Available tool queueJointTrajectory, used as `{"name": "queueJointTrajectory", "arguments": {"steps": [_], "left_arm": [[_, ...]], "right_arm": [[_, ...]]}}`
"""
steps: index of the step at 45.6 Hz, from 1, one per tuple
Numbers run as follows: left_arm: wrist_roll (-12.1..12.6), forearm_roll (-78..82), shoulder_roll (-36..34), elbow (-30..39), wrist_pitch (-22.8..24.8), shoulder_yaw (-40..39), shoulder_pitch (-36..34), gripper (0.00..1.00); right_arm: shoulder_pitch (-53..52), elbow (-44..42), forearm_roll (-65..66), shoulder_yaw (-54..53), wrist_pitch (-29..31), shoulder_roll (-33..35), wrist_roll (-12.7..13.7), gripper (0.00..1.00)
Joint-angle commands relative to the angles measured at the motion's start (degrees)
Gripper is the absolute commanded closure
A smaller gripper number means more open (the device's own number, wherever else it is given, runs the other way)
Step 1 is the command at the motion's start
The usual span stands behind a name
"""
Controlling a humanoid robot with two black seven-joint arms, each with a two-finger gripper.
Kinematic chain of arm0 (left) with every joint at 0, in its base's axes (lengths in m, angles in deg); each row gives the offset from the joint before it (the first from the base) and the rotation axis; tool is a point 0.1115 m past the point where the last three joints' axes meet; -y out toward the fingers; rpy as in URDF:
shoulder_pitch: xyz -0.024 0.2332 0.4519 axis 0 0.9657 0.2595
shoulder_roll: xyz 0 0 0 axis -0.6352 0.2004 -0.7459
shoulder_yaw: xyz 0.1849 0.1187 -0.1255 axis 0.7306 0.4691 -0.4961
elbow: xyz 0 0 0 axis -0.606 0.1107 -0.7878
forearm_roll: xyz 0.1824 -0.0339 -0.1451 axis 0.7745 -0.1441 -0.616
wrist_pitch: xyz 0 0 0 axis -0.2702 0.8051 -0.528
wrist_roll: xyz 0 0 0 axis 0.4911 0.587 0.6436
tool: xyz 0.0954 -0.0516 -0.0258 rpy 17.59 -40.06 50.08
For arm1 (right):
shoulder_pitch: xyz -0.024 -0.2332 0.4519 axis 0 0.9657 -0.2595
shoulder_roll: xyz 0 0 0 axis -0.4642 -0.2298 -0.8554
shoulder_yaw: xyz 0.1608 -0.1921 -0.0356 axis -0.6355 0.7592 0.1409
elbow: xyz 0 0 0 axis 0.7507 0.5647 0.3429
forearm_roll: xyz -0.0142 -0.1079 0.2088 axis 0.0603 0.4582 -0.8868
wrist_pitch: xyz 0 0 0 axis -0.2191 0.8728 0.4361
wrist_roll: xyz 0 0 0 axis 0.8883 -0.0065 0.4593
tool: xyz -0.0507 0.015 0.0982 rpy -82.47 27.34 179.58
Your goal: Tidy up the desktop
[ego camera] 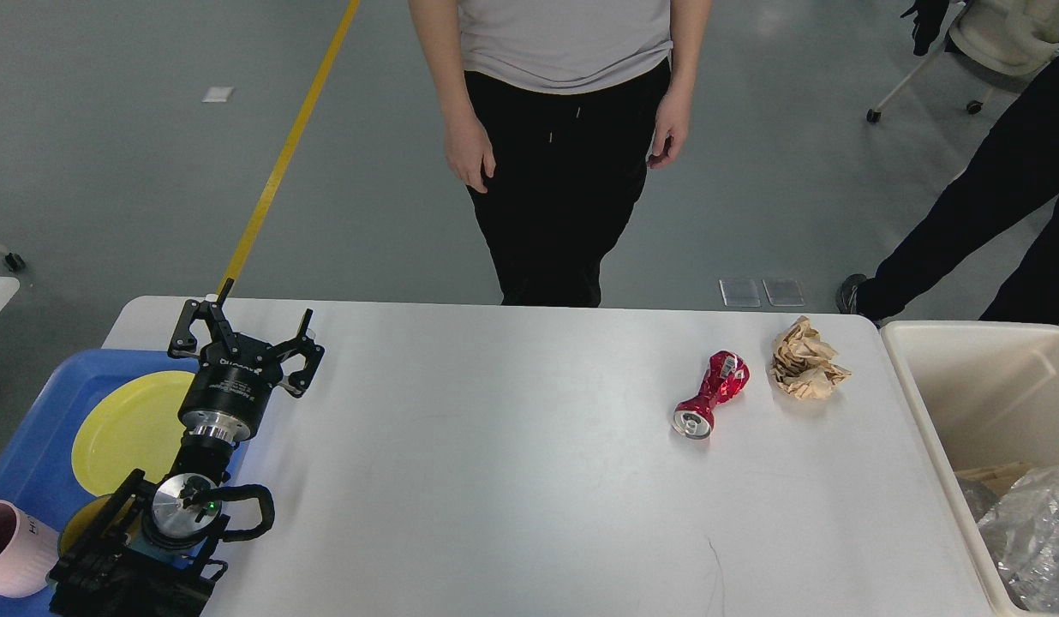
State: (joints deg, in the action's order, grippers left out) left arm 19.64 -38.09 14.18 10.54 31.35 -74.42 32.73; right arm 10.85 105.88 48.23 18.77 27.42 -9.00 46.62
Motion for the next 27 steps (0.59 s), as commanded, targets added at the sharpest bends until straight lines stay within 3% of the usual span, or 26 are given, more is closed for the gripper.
{"name": "queueJointTrajectory", "arguments": {"steps": [1, 6, 19, 20, 23, 27], "left_arm": [[0.0, 0.0, 0.0, 0.0, 0.0, 0.0, 0.0, 0.03], [0.0, 0.0, 0.0, 0.0, -0.1, 0.0, 0.0, 0.03], [0.0, 0.0, 0.0, 0.0, -0.1, 0.0, 0.0, 0.03], [0.0, -0.1, 0.0, 0.0, -0.1, 0.0, 0.0, 0.03], [0.0, 0.0, 0.0, 0.1, -0.1, 0.0, 0.0, 0.03], [0.0, 0.0, 0.0, 0.0, 0.0, 0.0, 0.0, 0.03]], "right_arm": [[14.3, -18.2, -0.1, -5.9, 0.0, -8.1, -0.1, 1.00], [22.7, -29.5, -0.5, -8.7, 0.0, -13.9, -0.2, 1.00], [23.7, -30.2, -0.5, -9.0, -0.3, -15.4, -0.1, 1.00], [23.7, -30.6, -0.5, -8.9, -0.5, -15.4, -0.1, 0.71], [23.5, -30.7, -0.4, -8.7, -2.7, -15.4, -0.1, 0.00], [23.5, -30.3, -0.5, -9.1, -4.5, -15.8, -0.1, 0.00]]}}
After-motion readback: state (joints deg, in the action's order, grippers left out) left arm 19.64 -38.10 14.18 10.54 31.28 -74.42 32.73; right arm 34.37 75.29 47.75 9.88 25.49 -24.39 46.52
